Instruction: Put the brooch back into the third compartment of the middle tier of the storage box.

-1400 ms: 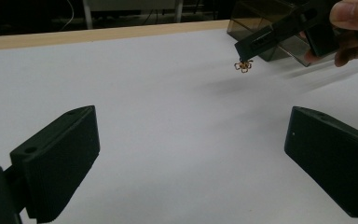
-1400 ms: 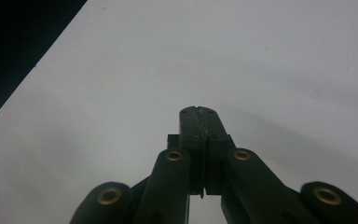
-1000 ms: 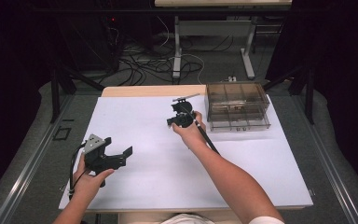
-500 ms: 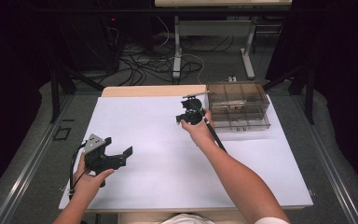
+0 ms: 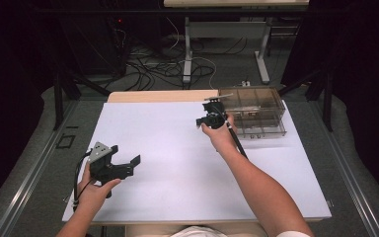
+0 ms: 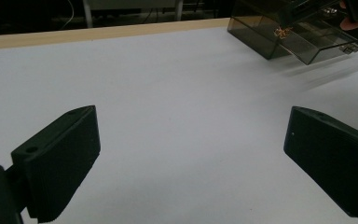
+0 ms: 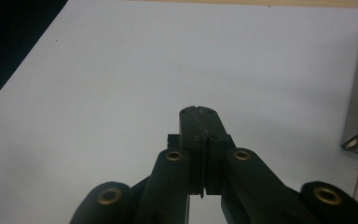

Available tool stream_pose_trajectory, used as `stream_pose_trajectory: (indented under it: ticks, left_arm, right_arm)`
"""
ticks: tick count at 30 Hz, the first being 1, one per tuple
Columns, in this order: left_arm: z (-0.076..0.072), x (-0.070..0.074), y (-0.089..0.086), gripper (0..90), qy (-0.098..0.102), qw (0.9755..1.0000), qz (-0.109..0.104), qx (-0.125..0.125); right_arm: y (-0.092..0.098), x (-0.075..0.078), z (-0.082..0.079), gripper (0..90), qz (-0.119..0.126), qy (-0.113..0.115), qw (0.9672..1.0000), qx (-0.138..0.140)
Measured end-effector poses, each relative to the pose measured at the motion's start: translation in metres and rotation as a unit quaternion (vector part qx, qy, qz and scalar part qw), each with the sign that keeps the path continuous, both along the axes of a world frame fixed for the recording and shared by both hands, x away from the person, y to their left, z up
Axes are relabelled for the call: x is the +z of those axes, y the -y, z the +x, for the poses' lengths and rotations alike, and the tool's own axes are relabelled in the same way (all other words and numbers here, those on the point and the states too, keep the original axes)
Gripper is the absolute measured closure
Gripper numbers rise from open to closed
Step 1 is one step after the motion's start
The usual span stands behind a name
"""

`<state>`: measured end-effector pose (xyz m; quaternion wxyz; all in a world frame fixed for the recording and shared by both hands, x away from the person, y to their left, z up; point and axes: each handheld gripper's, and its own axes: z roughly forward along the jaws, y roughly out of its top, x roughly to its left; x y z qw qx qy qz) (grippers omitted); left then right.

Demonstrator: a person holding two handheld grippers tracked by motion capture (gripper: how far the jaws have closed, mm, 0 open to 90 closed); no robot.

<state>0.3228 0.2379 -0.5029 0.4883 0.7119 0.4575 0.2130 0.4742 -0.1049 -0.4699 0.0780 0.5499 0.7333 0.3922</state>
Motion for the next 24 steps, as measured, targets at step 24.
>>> stream_pose_trajectory:
  ticks: [24]
  left_arm:
    - [0.001,0.0,0.0,4.0,-0.002,1.0,0.002,0.003]
  right_arm:
    - [0.045,0.009,0.001,90.0,0.015,0.002,0.9993,-0.036]
